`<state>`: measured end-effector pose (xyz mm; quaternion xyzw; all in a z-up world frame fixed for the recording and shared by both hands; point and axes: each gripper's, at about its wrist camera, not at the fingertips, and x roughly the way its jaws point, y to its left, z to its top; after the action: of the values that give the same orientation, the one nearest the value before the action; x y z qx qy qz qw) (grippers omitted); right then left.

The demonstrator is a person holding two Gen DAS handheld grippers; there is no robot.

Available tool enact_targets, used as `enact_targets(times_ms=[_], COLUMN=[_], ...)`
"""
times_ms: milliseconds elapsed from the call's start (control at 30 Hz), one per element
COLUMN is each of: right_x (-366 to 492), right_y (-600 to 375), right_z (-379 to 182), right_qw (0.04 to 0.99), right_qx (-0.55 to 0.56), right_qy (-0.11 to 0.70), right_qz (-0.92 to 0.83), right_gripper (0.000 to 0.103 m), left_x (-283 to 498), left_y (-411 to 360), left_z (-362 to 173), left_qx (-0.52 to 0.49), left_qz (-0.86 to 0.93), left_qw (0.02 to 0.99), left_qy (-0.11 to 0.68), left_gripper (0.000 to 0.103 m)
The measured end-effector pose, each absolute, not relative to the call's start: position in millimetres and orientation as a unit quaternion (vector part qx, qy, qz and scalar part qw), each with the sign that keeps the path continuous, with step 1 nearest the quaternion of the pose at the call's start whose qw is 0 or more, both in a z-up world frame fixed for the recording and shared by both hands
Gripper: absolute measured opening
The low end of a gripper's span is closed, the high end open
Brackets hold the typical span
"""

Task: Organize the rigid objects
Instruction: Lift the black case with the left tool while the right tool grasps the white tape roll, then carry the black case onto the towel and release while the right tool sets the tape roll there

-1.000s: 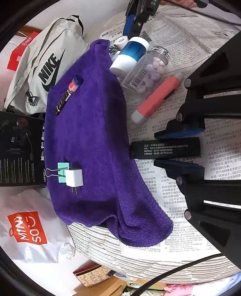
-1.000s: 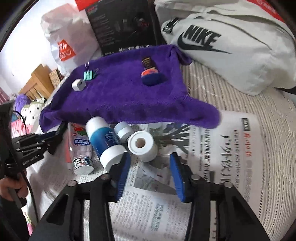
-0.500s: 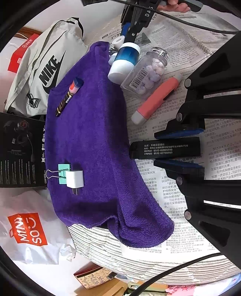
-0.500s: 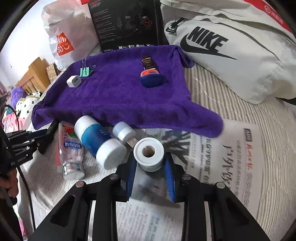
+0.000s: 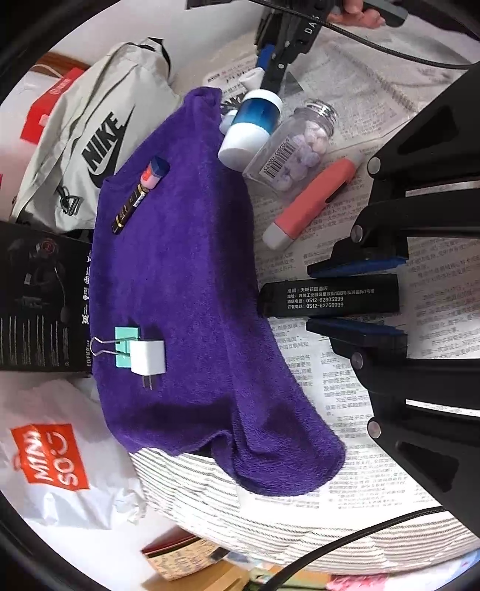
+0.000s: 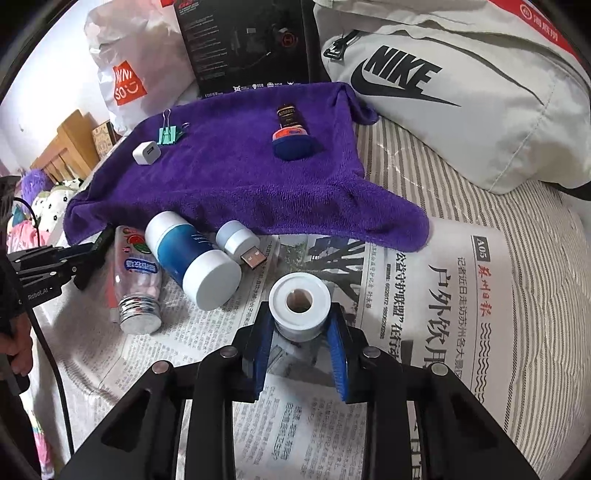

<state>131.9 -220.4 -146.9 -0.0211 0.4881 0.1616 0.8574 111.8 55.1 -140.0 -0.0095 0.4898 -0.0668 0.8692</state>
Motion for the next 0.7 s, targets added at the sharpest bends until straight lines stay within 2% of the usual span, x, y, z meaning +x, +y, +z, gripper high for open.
enact_targets(times_ms=[700], right_x=[136], right_y=[-222], right_z=[-113], right_qw=[0.863], right_qx=[-0.013], right_qy=[0.465], right_qz=[0.195], right_gripper=[0.029], left_x=[97], left_y=[56], left_z=[-104], left_qx=[-0.015], left_qz=[-0.075], left_qw=[0.875], left_qy=[0.477], left_gripper=[0.021])
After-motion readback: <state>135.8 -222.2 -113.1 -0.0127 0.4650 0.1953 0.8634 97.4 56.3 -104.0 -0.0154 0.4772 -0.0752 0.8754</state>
